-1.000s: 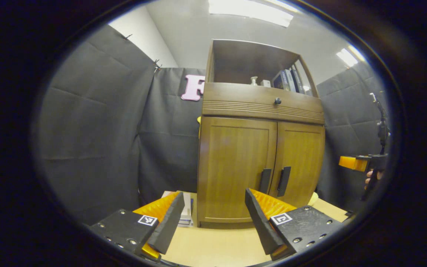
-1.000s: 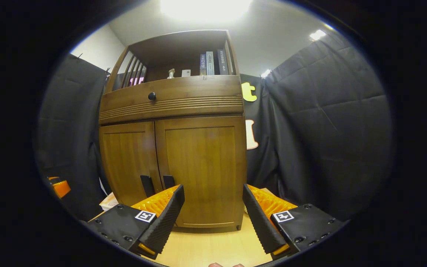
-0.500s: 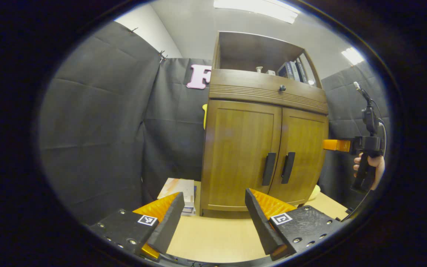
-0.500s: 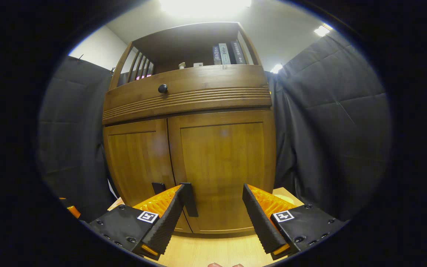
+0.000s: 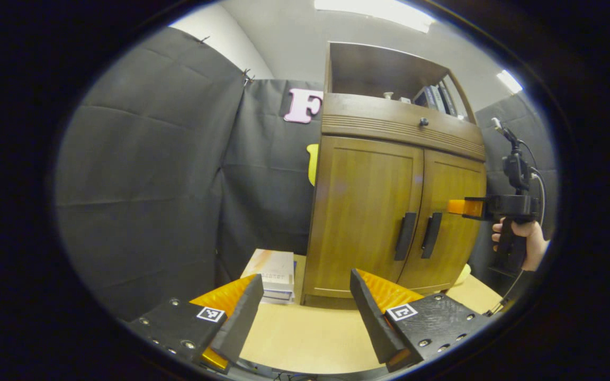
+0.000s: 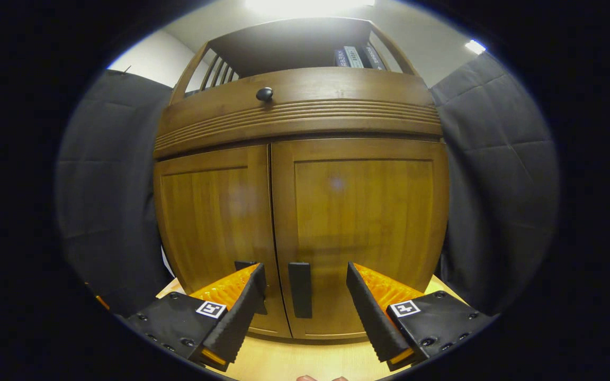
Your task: Open the right door of the double-door shoe cabinet with the right hand, and open the left door with the left hand.
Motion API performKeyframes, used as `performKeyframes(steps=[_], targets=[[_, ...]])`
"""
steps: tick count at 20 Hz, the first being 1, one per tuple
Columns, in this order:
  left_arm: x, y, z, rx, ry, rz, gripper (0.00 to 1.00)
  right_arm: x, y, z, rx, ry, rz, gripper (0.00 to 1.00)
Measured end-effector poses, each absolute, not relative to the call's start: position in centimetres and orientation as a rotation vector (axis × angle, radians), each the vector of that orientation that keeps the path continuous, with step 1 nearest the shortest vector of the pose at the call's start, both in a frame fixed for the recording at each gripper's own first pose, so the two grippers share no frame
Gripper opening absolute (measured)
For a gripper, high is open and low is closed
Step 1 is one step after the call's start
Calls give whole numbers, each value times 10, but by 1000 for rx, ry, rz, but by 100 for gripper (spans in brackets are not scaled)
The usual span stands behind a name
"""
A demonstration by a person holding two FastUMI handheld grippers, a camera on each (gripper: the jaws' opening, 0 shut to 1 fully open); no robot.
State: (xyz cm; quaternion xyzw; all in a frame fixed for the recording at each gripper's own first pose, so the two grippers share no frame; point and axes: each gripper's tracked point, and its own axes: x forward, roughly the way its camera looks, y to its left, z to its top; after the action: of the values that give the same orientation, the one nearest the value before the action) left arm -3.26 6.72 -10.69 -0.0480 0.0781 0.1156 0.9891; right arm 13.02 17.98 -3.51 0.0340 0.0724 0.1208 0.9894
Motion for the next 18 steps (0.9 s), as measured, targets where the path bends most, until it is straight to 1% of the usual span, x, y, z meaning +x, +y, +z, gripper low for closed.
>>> performKeyframes(steps=[5, 6, 10, 14, 15, 16, 18], targets=[[-32, 81, -125, -108, 196, 255, 96, 162, 198, -49, 47, 175, 230, 92], [-28, 82, -127, -112, 202, 257, 96, 166, 199, -56, 39, 186, 221, 100], [-26, 84, -130, -107, 203, 258, 95, 179, 200, -77, 17, 228, 190, 93], [-20, 89, -133, -99, 212, 265, 94, 185, 198, -93, 13, 261, 177, 93], [-18, 91, -133, -105, 217, 268, 96, 188, 199, -94, 9, 267, 179, 90], [-17, 92, -133, -113, 219, 272, 94, 189, 200, -94, 3, 272, 182, 87], [-16, 94, -131, -113, 213, 276, 96, 194, 205, -98, -12, 279, 178, 70]])
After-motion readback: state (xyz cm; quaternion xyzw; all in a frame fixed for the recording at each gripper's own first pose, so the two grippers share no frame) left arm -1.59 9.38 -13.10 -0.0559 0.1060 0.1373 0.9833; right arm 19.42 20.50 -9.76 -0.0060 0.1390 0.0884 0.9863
